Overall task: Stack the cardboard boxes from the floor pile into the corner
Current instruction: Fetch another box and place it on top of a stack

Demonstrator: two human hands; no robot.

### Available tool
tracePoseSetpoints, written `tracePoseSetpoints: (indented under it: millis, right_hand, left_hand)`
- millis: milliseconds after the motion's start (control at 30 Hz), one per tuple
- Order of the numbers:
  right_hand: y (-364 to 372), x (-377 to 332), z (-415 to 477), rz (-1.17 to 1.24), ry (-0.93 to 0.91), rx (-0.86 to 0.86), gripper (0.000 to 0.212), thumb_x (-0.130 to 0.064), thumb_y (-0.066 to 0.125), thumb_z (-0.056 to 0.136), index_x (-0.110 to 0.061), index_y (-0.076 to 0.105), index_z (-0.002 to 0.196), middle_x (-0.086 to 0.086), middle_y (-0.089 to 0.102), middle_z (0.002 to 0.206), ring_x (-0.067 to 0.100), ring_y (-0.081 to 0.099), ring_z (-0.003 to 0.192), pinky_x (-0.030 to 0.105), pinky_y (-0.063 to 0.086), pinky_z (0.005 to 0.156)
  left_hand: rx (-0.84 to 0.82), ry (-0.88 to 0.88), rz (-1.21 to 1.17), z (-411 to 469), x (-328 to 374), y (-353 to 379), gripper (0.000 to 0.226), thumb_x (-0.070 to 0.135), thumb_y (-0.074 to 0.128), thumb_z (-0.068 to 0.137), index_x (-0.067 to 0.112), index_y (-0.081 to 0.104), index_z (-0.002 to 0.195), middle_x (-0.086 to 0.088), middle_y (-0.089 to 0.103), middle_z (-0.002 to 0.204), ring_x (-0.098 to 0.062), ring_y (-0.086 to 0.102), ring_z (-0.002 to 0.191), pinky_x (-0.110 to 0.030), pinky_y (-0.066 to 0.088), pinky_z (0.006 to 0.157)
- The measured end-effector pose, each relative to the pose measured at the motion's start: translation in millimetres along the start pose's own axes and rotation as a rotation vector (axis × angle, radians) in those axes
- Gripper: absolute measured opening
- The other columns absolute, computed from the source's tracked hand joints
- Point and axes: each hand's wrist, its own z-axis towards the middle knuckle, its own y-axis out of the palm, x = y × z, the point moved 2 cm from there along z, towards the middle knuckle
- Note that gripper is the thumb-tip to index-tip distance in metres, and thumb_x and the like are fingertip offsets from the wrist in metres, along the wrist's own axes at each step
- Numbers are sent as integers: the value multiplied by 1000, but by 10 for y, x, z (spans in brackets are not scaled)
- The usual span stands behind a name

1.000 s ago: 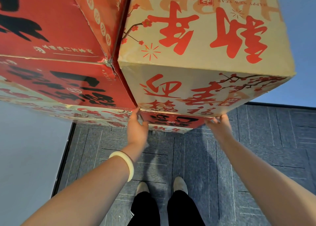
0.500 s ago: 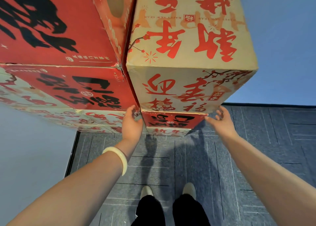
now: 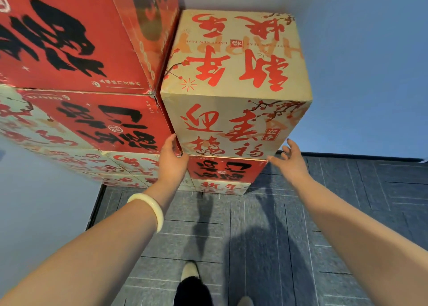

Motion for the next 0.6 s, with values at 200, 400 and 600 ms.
tracePoseSetpoints:
  millis: [200, 400, 600]
  right_hand:
    - [-53, -83, 2, 20, -49, 18, 85, -10, 69, 83, -18, 16, 149, 8, 27, 153, 22, 31, 139, 39, 30, 112]
    - [-59, -116, 14, 9, -73, -28, 77, -10, 70, 81, -20, 28, 145, 3, 40, 147, 19, 39, 135, 40, 35, 110]
    - [-26, -133, 1, 27, -83, -30, 71, -4, 66, 84, -17, 29, 144, 3, 40, 146, 17, 37, 136, 29, 33, 103]
  left_hand:
    - [44, -18, -109, 67, 209, 27, 60, 7, 63, 85, 13, 37, 139, 0, 52, 132, -12, 50, 118, -26, 42, 98]
    - [77, -49, -117, 84, 230, 19, 55, 5, 62, 85, 12, 40, 135, -4, 53, 132, -18, 51, 121, -24, 41, 94]
    - [63, -54, -118, 101, 223, -24, 53, 8, 63, 86, 11, 41, 134, -5, 53, 133, -18, 50, 122, -25, 40, 97]
